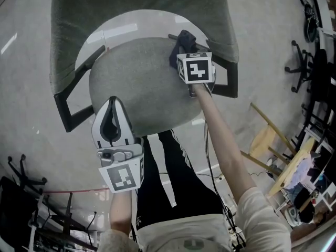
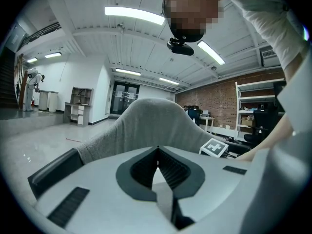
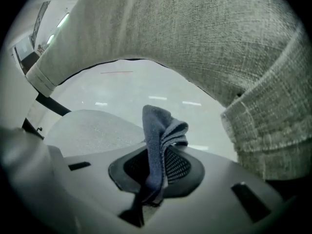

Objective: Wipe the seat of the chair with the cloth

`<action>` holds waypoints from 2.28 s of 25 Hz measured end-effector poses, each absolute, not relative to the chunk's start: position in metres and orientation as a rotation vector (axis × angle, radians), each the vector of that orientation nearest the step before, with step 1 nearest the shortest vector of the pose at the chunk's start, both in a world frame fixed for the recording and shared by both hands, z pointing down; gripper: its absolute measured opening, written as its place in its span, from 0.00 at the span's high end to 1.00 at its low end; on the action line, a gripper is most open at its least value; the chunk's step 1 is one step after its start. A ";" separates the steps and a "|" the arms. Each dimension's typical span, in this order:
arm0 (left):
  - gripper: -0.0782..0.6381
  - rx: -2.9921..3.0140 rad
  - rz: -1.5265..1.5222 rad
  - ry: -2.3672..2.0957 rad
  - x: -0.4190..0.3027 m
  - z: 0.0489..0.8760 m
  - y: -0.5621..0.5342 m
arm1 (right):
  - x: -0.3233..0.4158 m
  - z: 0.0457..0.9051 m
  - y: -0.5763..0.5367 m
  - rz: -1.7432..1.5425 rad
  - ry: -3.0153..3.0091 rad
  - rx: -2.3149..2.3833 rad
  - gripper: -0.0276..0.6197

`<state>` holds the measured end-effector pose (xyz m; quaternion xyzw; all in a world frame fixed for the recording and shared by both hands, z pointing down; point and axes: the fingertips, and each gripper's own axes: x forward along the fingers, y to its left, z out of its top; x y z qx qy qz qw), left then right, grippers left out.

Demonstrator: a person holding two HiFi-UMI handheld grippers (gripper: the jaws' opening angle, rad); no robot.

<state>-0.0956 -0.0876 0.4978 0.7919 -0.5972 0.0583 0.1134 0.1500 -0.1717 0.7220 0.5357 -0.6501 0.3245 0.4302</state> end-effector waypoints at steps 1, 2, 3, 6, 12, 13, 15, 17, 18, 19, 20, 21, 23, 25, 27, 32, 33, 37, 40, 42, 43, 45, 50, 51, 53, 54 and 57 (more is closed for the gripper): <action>0.87 2.327 0.172 -1.750 -0.094 0.497 -0.086 | 0.153 0.722 -0.171 0.796 -1.610 1.340 0.87; 0.87 2.331 0.172 -1.749 -0.093 0.496 -0.085 | 0.156 0.721 -0.171 0.787 -1.601 1.345 0.87; 0.87 2.333 0.171 -1.749 -0.092 0.495 -0.083 | 0.159 0.720 -0.170 0.787 -1.595 1.353 0.87; 0.87 2.322 0.175 -1.761 -0.093 0.494 -0.080 | 0.165 0.718 -0.168 0.798 -1.579 1.375 0.87; 0.87 2.313 0.165 -1.799 -0.100 0.487 -0.076 | 0.160 0.701 -0.175 0.730 -1.599 1.410 0.87; 0.87 2.308 0.175 -1.804 -0.102 0.488 -0.076 | 0.156 0.694 -0.178 0.709 -1.623 1.416 0.87; 0.87 2.298 0.182 -1.827 -0.109 0.489 -0.074 | 0.144 0.678 -0.183 0.657 -1.674 1.416 0.87; 0.87 2.286 0.178 -1.858 -0.116 0.486 -0.073 | 0.127 0.661 -0.185 0.632 -1.740 1.405 0.87; 0.87 2.282 0.173 -1.875 -0.119 0.483 -0.073 | 0.116 0.651 -0.186 0.632 -1.782 1.400 0.87; 0.87 2.277 0.170 -1.890 -0.123 0.480 -0.073 | 0.103 0.639 -0.186 0.637 -1.831 1.393 0.87; 0.87 2.271 0.167 -1.903 -0.126 0.479 -0.073 | 0.088 0.628 -0.186 0.646 -1.885 1.381 0.87; 0.87 2.262 0.168 -1.913 -0.130 0.478 -0.072 | 0.072 0.617 -0.185 0.655 -1.943 1.361 0.87; 0.87 2.240 0.175 -1.930 -0.138 0.479 -0.069 | 0.037 0.600 -0.181 0.666 -2.052 1.295 0.87; 0.87 2.221 0.183 -1.950 -0.146 0.479 -0.065 | 0.005 0.587 -0.174 0.660 -2.133 1.222 0.87; 0.87 2.207 0.187 -1.972 -0.153 0.477 -0.059 | -0.024 0.576 -0.164 0.668 -2.207 1.154 0.87; 0.87 2.157 0.186 -2.033 -0.172 0.475 -0.044 | -0.102 0.566 -0.127 0.957 -2.388 0.935 0.87; 0.87 2.143 0.183 -2.043 -0.177 0.476 -0.041 | -0.116 0.570 -0.118 1.017 -2.401 0.887 0.87; 0.87 2.106 0.184 -2.074 -0.191 0.478 -0.035 | -0.167 0.588 -0.086 1.119 -2.403 0.720 0.87; 0.87 2.086 0.198 -2.100 -0.199 0.480 -0.030 | -0.192 0.603 -0.066 1.258 -2.360 0.644 0.87; 0.87 2.070 0.209 -2.111 -0.198 0.482 -0.029 | -0.196 0.616 -0.056 1.360 -2.314 0.624 0.87; 0.87 2.064 0.217 -2.112 -0.197 0.484 -0.029 | -0.196 0.623 -0.052 1.398 -2.290 0.620 0.87; 0.87 2.058 0.232 -2.111 -0.199 0.486 -0.028 | -0.199 0.636 -0.044 1.433 -2.245 0.622 0.87; 0.87 2.047 0.241 -2.111 -0.212 0.489 -0.024 | -0.204 0.674 -0.031 1.509 -2.128 0.649 0.87; 0.87 2.049 0.241 -2.111 -0.211 0.490 -0.025 | -0.201 0.682 -0.031 1.513 -2.111 0.657 0.87; 0.87 2.046 0.238 -2.104 -0.210 0.492 -0.026 | -0.199 0.694 -0.031 1.506 -2.092 0.676 0.87; 0.87 2.044 0.236 -2.098 -0.212 0.493 -0.025 | -0.201 0.697 -0.031 1.501 -2.086 0.684 0.87; 0.87 2.047 0.238 -2.082 -0.216 0.494 -0.023 | -0.205 0.703 -0.031 1.463 -2.075 0.697 0.87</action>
